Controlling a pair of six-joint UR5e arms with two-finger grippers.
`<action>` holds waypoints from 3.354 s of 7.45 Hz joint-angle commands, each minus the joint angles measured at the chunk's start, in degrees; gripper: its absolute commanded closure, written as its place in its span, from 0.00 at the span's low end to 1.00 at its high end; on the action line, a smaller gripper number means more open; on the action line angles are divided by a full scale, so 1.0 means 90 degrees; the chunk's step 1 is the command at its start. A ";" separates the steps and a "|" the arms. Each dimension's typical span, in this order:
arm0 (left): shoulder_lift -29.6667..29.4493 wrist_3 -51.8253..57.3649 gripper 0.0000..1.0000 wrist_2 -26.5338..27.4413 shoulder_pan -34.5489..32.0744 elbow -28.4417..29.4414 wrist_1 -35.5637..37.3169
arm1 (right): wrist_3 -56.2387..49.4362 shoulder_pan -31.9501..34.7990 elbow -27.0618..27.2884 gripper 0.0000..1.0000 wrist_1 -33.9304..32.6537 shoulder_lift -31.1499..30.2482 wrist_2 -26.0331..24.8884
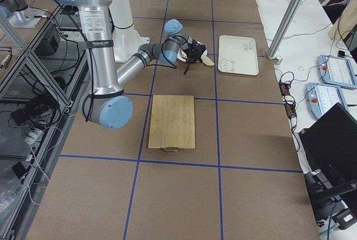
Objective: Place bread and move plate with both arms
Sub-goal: 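Carry the bread over the plate and lower it onto the egg toast, then open the right gripper and raise it away from the sandwich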
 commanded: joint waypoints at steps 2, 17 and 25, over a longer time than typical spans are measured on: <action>-0.0003 -0.0001 0.02 0.0000 0.0001 0.0015 0.0010 | 0.1953 -0.1499 -0.0454 1.00 -0.2740 0.1872 -0.1866; 0.0065 -0.0097 0.02 0.0000 0.0001 -0.0034 0.0000 | 0.0475 -0.1527 -0.0420 0.00 -0.4493 0.2804 -0.1691; -0.0890 -0.6164 0.02 -0.0176 0.2429 -0.0014 -0.2811 | -0.9191 0.3736 -0.0652 0.00 -0.3079 0.0065 0.3349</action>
